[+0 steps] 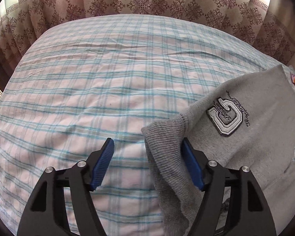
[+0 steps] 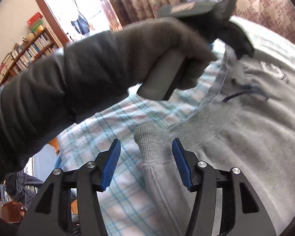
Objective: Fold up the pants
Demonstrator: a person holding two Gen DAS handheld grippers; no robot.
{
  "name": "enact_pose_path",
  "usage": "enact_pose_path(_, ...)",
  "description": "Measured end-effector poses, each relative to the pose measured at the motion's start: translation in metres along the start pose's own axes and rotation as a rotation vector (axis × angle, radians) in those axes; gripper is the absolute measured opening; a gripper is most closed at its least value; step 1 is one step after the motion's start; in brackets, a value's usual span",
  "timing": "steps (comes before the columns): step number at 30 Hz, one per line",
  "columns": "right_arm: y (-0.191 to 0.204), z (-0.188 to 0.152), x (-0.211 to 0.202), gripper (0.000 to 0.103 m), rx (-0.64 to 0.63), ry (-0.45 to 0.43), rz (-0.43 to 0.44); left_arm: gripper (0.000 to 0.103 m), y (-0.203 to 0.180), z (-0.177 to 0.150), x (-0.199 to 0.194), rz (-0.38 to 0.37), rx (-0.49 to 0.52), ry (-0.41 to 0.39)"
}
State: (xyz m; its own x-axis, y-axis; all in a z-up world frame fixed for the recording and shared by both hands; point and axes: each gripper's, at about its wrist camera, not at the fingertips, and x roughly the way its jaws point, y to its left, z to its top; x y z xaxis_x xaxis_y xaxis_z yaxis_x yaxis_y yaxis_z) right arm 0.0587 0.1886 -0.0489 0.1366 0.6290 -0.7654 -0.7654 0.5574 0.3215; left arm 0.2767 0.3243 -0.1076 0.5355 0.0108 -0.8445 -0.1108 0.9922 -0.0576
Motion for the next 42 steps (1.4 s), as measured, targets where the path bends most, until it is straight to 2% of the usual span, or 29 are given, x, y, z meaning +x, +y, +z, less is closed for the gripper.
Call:
enact_pose_path(2, 0.0, -0.002, -0.02, 0.056, -0.001, -0.05, -0.026, 0.078, 0.0, 0.0, -0.016, 0.021, -0.002, -0.025)
enact_pose_path(5, -0.011, -0.005, -0.056, 0.059, 0.034, -0.131, -0.077, 0.084, -0.012, -0.001, -0.045, 0.131, 0.034, -0.097)
enact_pose_path(6, -0.017, -0.006, -0.068, 0.061, 0.053, -0.159, -0.098, 0.088, -0.015, -0.002, -0.055, 0.155, 0.047, -0.126)
enact_pose_path(8, -0.028, -0.008, -0.089, 0.062, 0.085, -0.208, -0.125, 0.089, -0.023, -0.004, -0.075, 0.176, 0.063, -0.165)
enact_pose_path(13, -0.056, -0.018, -0.131, 0.062, 0.183, -0.285, -0.239, 0.089, -0.057, -0.017, -0.107, 0.114, 0.089, -0.189)
enact_pose_path(17, -0.079, -0.034, -0.15, 0.062, 0.296, -0.306, -0.361, 0.089, -0.093, -0.036, -0.118, 0.025, 0.103, -0.17)
enact_pose_path(21, -0.124, -0.066, -0.181, 0.062, 0.472, -0.322, -0.466, 0.089, -0.136, -0.056, -0.115, -0.049, 0.156, -0.129)
enact_pose_path(23, -0.145, -0.081, -0.196, 0.062, 0.516, -0.325, -0.58, 0.089, -0.159, -0.065, -0.107, -0.044, 0.189, -0.108)
enact_pose_path(24, -0.158, -0.09, -0.206, 0.062, 0.537, -0.333, -0.674, 0.089, -0.169, -0.069, -0.102, -0.049, 0.2, -0.095)
enact_pose_path(26, -0.18, -0.106, -0.225, 0.062, 0.582, -0.345, -0.794, 0.089, -0.189, -0.075, -0.093, -0.085, 0.215, -0.054)
enact_pose_path(28, -0.202, -0.128, -0.247, 0.062, 0.64, -0.343, -0.829, 0.089, -0.21, -0.08, -0.087, -0.114, 0.239, -0.026)
enact_pose_path(33, -0.233, -0.168, -0.273, 0.062, 0.668, -0.295, -0.909, 0.089, -0.253, -0.086, -0.075, -0.137, 0.287, 0.023)
enact_pose_path(42, -0.308, -0.23, -0.291, 0.062, 0.788, -0.121, -0.928, 0.089, -0.293, -0.083, -0.033, -0.07, 0.299, 0.082)
